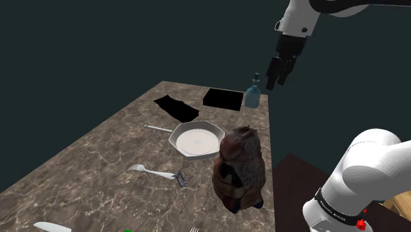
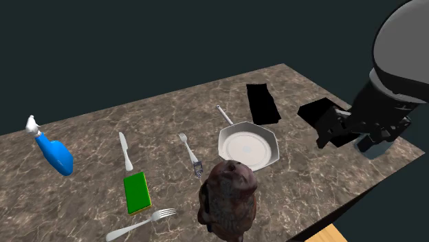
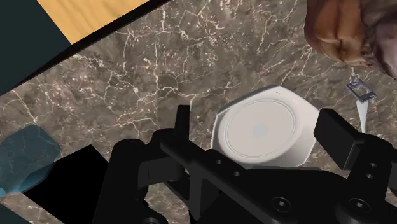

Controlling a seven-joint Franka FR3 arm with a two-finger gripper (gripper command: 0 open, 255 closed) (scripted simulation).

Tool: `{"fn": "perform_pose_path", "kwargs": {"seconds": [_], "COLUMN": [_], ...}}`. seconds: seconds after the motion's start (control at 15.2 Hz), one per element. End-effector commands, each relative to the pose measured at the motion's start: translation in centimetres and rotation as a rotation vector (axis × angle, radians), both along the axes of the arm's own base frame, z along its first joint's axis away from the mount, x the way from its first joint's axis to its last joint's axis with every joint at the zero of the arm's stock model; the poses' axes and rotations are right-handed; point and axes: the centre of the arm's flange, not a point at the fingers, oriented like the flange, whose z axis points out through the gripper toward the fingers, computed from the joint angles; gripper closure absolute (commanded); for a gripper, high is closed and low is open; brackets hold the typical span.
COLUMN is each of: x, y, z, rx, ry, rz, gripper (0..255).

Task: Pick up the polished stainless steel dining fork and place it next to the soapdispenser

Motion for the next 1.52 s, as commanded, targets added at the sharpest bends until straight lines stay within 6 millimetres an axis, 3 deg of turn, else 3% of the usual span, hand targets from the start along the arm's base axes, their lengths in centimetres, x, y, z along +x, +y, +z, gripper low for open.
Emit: {"fn": "perform_pose_path", "kwargs": {"seconds": [0.0, 0.73, 1.45], "x": [0.0, 8.7, 15.9], "y": [0.0, 9.7, 20.5], "z": [0.0, -7.0, -14.2], "rx": [0.000, 0.020, 0.040], "ry": [0.000, 0.051, 0.103], "rz": [0.000, 0.120, 0.241], "gripper": [0, 0, 0]}}
